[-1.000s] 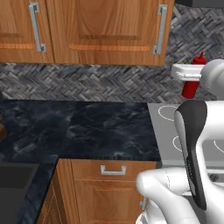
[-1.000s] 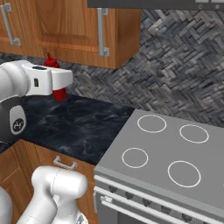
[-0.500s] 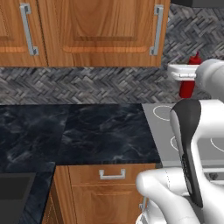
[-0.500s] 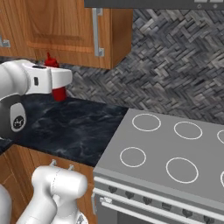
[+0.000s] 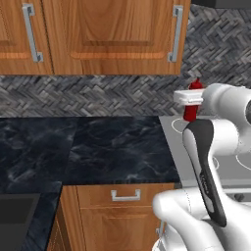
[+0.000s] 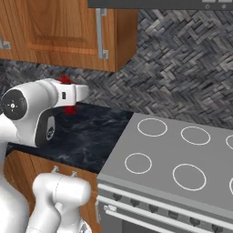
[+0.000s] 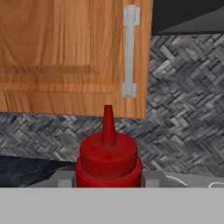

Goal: Collect the paprika, ketchup, and shaker from the cabinet and place them next to the stove.

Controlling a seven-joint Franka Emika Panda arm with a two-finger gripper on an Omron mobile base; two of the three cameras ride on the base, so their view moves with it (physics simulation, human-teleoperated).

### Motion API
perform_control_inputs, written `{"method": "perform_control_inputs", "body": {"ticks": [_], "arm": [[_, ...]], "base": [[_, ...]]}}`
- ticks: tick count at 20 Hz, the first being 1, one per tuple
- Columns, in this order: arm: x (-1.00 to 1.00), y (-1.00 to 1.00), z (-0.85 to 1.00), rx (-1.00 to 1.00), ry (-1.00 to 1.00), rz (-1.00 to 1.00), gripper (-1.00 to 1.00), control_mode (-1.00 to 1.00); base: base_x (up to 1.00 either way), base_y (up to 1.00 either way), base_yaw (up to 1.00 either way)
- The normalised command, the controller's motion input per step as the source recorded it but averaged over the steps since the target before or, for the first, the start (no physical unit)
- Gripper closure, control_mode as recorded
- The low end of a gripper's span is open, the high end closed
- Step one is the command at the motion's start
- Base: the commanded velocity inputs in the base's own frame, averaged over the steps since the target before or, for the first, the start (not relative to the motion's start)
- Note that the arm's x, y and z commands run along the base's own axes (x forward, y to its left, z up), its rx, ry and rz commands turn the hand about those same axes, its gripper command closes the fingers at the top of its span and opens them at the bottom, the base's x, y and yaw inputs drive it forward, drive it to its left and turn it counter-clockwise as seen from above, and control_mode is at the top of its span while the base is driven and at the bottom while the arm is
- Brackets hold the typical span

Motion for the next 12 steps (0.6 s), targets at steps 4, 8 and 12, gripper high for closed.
{"method": "perform_control_inputs", "body": {"ticks": [4,8,12], "arm": [[0.55,-0.08,-0.61,0.0,0.0,0.27,1.0,-1.0],[0.51,-0.19,-0.13,0.0,0.0,0.19,1.0,-1.0],[0.53,-0.09,-0.13,0.0,0.0,0.18,1.0,-1.0]], "base": [[0.0,0.0,0.0],[0.0,0.0,0.0],[0.0,0.0,0.0]]}}
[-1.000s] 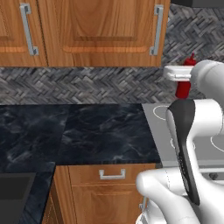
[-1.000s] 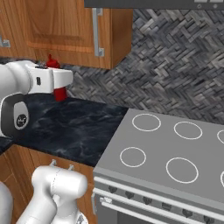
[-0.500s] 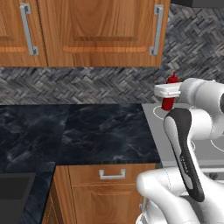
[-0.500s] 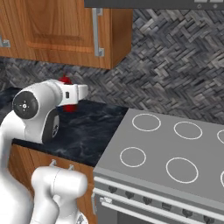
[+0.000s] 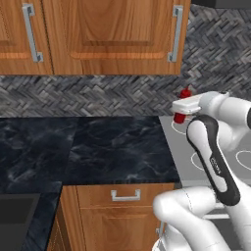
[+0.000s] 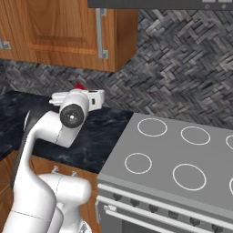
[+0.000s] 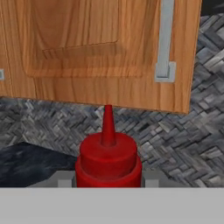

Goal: Collect the paprika, ketchup, and shaker from the cabinet and place them next to the stove.

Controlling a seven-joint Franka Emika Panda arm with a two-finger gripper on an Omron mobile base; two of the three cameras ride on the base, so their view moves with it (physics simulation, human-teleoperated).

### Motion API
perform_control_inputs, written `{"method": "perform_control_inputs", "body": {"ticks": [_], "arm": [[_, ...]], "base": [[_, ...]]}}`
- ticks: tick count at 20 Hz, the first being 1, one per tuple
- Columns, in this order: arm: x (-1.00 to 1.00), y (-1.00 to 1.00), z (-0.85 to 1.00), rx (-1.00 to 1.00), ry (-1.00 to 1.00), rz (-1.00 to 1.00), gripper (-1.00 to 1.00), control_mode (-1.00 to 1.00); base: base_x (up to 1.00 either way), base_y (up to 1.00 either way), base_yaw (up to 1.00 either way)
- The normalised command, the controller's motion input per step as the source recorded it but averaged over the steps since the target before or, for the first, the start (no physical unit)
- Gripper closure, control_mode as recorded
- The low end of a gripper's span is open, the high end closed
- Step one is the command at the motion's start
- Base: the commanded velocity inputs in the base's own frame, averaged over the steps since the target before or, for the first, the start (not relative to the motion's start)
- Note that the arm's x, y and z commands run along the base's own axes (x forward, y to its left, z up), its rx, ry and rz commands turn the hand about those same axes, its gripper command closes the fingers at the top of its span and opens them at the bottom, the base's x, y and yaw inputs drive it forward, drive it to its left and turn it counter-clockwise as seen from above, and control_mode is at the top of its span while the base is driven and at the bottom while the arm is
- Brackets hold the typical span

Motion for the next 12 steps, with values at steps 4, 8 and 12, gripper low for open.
{"method": "perform_control_inputs", "body": {"ticks": [4,8,12], "arm": [[0.53,-0.04,-0.28,-0.02,0.0,0.19,1.0,-1.0],[0.6,0.0,-0.38,-0.06,0.02,0.18,1.0,-1.0],[0.53,-0.01,-0.43,-0.02,0.0,0.18,1.0,-1.0]], "base": [[0.0,0.0,0.0],[0.0,0.0,0.0],[0.0,0.0,0.0]]}}
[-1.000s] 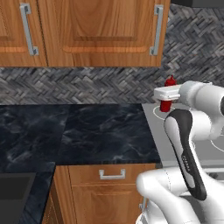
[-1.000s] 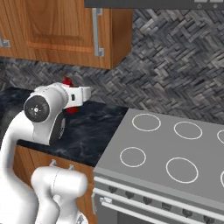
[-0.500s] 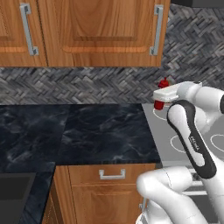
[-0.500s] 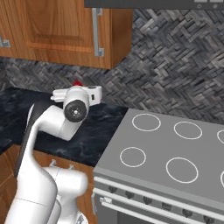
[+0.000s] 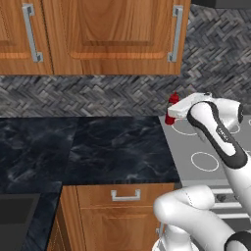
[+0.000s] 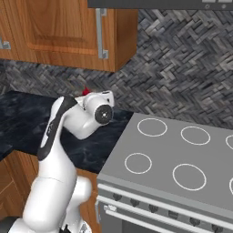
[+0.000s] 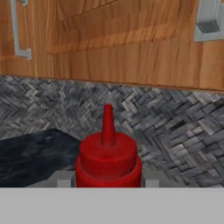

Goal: Collect the paprika, ketchup, and shaker from the cabinet and place them next to the stove.

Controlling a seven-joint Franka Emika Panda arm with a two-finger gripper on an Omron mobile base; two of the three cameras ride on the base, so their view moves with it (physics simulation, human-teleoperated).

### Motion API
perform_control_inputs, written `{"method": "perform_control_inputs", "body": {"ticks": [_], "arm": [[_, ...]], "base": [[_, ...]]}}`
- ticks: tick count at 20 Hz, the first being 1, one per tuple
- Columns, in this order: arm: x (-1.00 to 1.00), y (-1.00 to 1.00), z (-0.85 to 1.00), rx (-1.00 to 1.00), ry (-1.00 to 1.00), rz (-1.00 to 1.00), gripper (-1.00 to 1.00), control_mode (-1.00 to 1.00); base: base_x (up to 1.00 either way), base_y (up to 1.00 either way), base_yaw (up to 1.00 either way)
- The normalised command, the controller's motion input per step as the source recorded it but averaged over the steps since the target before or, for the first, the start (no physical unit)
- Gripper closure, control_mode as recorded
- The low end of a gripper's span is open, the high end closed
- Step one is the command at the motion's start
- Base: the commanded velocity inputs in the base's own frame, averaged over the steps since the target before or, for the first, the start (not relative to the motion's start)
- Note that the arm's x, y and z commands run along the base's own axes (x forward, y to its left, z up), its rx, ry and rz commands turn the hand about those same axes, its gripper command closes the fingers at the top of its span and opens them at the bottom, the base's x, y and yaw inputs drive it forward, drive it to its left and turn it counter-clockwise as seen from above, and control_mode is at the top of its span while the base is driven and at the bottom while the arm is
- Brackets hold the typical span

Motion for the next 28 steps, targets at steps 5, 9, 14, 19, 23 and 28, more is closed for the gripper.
{"method": "perform_control_inputs", "body": {"ticks": [5,9,14,19,23,28], "arm": [[0.42,-0.15,-0.45,-0.02,0.0,0.16,1.0,-1.0],[0.35,-0.19,-0.36,-0.01,0.0,0.12,1.0,-1.0],[0.39,-0.07,-0.29,-0.01,0.0,0.11,1.0,-1.0],[0.45,0.0,-0.39,-0.05,0.05,0.12,1.0,-1.0],[0.46,0.0,-0.42,-0.06,0.04,0.12,1.0,-1.0],[0.38,0.0,-0.34,-0.02,0.0,0.1,1.0,-1.0]], "base": [[0.0,0.0,0.0],[0.0,0.0,0.0],[0.0,0.0,0.0],[0.0,0.0,0.0],[0.0,0.0,0.0],[0.0,0.0,0.0]]}}
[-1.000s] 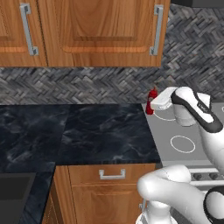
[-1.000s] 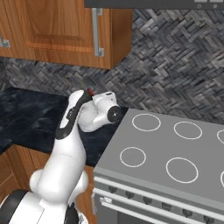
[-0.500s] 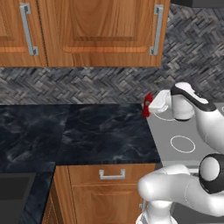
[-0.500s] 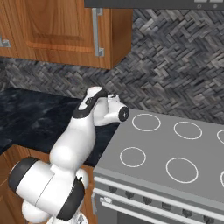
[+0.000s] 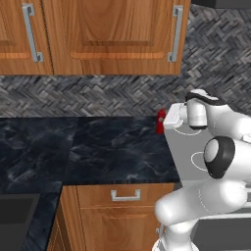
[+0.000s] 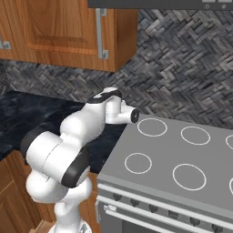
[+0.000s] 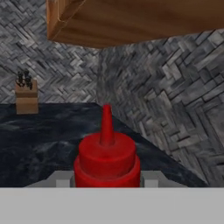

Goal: Collect the paprika, ketchup, and shaker from the cabinet and place them next to the stove.

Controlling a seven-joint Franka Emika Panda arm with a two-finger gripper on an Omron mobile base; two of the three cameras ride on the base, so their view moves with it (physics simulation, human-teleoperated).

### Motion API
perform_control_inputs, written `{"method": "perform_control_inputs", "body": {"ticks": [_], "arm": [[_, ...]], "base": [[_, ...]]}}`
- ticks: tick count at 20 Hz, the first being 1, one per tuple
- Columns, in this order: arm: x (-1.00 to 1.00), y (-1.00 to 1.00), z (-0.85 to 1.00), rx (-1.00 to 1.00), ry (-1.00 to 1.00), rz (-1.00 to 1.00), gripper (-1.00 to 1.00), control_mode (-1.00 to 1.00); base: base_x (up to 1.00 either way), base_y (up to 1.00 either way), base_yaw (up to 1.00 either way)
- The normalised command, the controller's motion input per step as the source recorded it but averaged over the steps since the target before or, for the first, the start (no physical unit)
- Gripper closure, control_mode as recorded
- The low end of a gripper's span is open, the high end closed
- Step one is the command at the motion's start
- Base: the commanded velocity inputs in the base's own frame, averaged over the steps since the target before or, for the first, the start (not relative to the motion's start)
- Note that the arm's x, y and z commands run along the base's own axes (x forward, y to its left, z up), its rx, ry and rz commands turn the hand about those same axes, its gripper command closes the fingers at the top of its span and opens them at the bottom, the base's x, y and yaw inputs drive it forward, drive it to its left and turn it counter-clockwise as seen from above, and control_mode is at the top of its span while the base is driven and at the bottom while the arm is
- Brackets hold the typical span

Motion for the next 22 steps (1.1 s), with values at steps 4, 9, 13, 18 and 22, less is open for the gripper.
{"method": "perform_control_inputs", "body": {"ticks": [4,9,13,18,22], "arm": [[0.33,0.0,-0.33,0.0,0.0,0.1,1.0,-1.0],[0.24,0.0,-0.31,0.0,-0.01,0.07,1.0,-1.0],[0.14,0.0,-0.21,0.0,-0.02,0.05,1.0,-1.0],[0.11,0.0,-0.23,0.0,-0.02,0.02,1.0,-1.0],[0.14,0.03,-0.28,0.0,-0.01,0.0,1.0,-1.0]], "base": [[0.0,0.0,0.0],[0.0,0.0,0.0],[0.0,0.0,0.0],[0.0,0.0,0.0],[0.0,0.0,0.0]]}}
